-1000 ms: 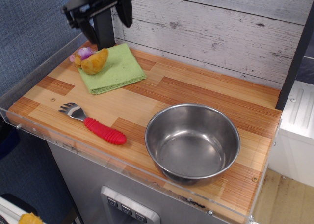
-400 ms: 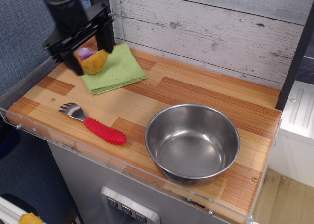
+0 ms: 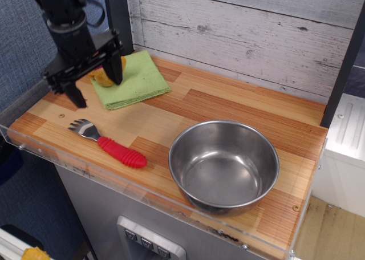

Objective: Place the red fork above the silver bowl.

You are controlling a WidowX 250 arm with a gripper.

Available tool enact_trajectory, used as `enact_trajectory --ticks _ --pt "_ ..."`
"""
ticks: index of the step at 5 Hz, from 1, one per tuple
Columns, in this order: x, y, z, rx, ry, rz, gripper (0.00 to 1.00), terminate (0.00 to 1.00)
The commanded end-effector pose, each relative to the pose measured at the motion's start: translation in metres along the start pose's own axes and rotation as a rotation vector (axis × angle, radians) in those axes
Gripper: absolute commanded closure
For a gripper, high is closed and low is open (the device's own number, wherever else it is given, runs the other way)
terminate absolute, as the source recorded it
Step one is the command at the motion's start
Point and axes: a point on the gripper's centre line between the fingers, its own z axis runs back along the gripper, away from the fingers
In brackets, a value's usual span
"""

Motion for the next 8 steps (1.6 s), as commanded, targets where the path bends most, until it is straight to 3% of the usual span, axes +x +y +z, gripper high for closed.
enact_trajectory --ticks 1,4,7,8 --pt "-0.01 0.018 -0.01 0.028 -0.023 -0.024 0.0 0.0" --pt "-0.043 0.031 -0.029 0.043 0.012 -0.07 0.0 0.0" --pt "-0.064 0.01 -0.044 0.052 0.011 -0.1 0.0 0.0" --pt "-0.061 0.015 -0.047 0.084 -0.015 -0.095 1.0 0.0"
